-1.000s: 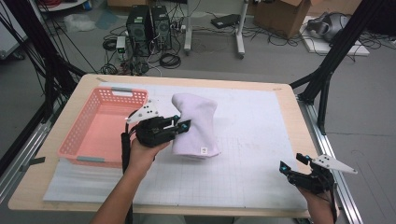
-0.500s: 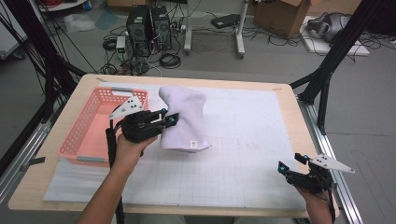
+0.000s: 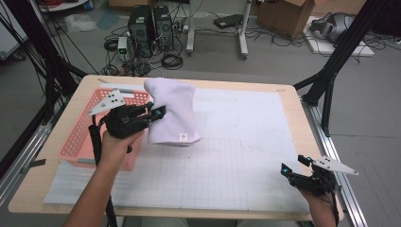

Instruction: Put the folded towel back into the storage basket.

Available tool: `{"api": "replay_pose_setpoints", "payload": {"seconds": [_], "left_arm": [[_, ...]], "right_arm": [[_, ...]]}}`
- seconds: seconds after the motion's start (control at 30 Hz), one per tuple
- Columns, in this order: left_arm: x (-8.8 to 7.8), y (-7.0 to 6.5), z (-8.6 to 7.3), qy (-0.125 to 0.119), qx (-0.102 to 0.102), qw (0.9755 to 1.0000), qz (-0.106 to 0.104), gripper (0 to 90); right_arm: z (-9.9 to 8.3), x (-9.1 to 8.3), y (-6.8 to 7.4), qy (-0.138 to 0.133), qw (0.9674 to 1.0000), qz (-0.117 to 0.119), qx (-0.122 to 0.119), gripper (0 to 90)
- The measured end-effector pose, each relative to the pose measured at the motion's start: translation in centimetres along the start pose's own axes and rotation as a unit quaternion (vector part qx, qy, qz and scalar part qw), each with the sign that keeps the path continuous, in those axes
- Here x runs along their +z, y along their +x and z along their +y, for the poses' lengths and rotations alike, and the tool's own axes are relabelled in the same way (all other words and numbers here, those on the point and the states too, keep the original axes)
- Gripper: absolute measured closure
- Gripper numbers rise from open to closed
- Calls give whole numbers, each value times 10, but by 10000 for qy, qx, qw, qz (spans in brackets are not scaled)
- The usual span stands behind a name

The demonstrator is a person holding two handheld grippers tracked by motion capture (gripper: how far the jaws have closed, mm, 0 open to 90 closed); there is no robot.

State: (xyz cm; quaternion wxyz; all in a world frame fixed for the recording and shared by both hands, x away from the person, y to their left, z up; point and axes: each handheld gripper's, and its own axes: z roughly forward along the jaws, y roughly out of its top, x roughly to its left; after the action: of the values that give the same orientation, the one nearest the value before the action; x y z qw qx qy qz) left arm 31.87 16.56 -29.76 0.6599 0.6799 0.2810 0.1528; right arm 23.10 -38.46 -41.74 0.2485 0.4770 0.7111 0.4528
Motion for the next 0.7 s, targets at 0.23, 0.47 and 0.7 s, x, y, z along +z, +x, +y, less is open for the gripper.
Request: {"api": "replay_pose_setpoints", "payload": {"seconds": [0.23, 0.47, 0.7], "left_arm": [[-18, 14, 6, -112, -58, 9999, 59, 737], [-33, 27, 9, -213, -104, 9996, 153, 737], [-49, 39, 13, -305, -118, 9992, 218, 736]], "right_arm": [[0, 1, 1, 10, 10000, -5, -34, 209], [0, 3, 2, 29, 10000, -18, -30, 208], [0, 5, 3, 54, 10000, -21, -47, 209]]}}
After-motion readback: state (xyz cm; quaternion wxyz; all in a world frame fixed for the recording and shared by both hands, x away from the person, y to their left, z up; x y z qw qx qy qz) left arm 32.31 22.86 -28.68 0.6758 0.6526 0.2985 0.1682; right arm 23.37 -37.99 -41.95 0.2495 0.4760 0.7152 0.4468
